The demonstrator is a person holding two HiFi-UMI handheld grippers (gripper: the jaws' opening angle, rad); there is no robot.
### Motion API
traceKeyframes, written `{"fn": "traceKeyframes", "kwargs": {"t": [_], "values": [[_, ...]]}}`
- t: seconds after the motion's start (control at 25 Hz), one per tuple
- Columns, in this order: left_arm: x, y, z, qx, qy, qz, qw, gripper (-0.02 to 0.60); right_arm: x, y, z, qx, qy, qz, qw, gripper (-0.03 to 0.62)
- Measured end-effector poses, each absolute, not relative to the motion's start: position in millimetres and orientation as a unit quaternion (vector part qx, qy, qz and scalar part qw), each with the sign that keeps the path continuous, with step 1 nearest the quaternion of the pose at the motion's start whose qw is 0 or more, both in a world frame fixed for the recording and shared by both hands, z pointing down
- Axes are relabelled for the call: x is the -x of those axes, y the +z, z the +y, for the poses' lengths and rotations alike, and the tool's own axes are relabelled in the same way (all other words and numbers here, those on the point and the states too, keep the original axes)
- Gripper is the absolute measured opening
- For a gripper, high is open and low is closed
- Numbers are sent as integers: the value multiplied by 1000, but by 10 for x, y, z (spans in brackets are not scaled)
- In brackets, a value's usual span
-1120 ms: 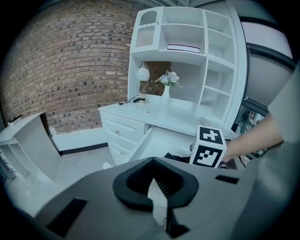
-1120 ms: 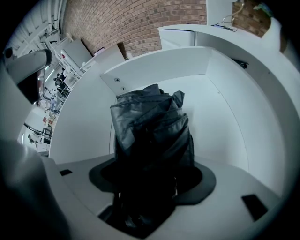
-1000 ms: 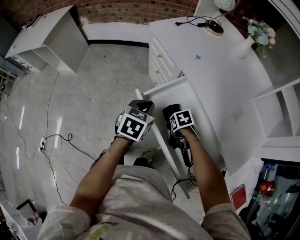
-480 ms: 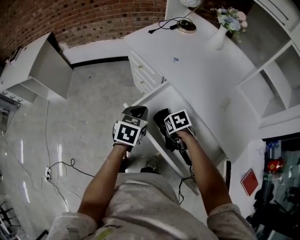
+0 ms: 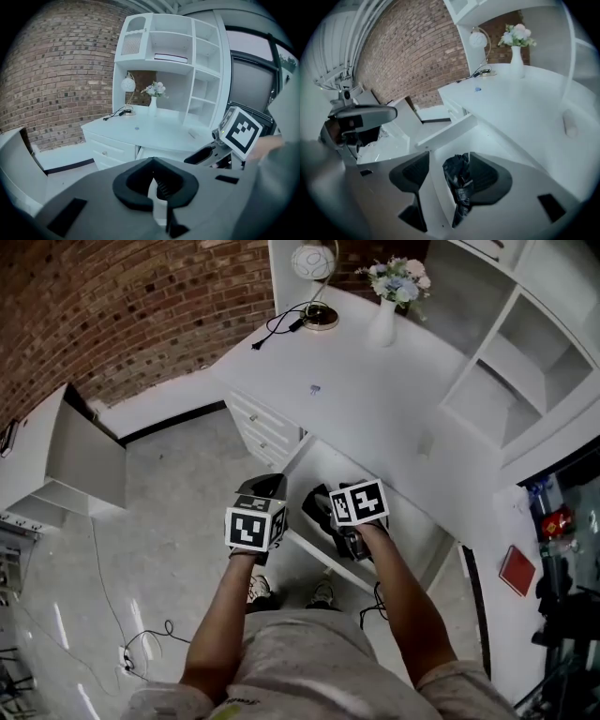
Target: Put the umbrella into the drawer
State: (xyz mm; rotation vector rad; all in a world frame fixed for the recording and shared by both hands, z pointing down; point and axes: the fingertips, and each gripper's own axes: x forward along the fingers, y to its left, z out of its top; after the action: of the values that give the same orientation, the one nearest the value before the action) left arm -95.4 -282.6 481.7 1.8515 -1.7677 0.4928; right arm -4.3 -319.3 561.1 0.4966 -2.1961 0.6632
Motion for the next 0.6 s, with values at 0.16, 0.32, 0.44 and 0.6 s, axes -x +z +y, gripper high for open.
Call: {"fn": "traceKeyframes", "kwargs": {"t": [0.16,0.32,0.44,0.6], "values": [[987,4590,-2981,-706,183,-640,241,-2,11,5205,-3351,-242,260,-875,328,272],[925,4309,-3186,-732,173,-626,204,-3,-113,4758,-3494,-292,248,-884,267,247],[789,4075,-3296,-755,155,-612,178,-3,-202,4486,-3515,-317,232,-889,234,225],[595,3835,-3428,-779,142,-592,153,-3,-393,4131,-3573,-352,192,-894,201,210]]}}
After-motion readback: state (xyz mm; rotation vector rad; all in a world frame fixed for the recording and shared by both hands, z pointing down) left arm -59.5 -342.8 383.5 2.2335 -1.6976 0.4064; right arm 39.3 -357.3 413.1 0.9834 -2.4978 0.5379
